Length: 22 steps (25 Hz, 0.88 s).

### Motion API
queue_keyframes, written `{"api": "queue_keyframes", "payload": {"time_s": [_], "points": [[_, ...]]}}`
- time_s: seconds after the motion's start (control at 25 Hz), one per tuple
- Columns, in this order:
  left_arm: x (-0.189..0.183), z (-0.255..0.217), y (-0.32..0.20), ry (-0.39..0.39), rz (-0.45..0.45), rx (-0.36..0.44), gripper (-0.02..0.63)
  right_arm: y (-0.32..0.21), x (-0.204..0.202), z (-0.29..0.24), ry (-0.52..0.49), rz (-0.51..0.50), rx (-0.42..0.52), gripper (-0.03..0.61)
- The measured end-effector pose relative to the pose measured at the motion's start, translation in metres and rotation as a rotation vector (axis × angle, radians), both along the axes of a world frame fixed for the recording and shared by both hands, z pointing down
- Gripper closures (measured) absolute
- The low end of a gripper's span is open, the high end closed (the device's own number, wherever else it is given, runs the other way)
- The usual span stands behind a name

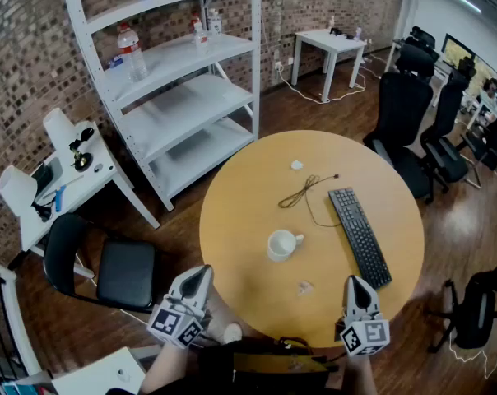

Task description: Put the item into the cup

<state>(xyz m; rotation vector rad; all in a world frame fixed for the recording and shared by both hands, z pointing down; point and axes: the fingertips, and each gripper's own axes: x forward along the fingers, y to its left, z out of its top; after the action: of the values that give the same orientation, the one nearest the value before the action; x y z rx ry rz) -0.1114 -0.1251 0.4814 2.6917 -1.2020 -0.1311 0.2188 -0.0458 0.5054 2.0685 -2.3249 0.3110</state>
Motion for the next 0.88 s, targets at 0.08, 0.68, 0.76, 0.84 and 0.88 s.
{"api": "queue_keyframes", "payload": {"time_s": [0.08,0.68,0.76,0.84,0.88], "points": [[0.003,0.001,-0.002,-0.005,0.009,-0.002,0.609,-0.005,-0.001,0.003,-0.015,-0.006,-0.006,0.568],[0.012,0.017,0.005,-0.031,0.039,-0.067,0.61,-0.029,-0.048,0.122,0.168,-0.209,-0.398,0.422],[0.011,0.021,0.008,-0.042,0.037,-0.081,0.609,-0.028,-0.054,0.154,0.202,-0.253,-0.488,0.38],[0.009,0.023,0.01,-0.058,0.03,-0.088,0.609,-0.027,-0.056,0.179,0.233,-0.278,-0.56,0.377],[0.008,0.023,0.011,-0.067,0.023,-0.09,0.61,-0.028,-0.056,0.188,0.245,-0.285,-0.583,0.377]]}}
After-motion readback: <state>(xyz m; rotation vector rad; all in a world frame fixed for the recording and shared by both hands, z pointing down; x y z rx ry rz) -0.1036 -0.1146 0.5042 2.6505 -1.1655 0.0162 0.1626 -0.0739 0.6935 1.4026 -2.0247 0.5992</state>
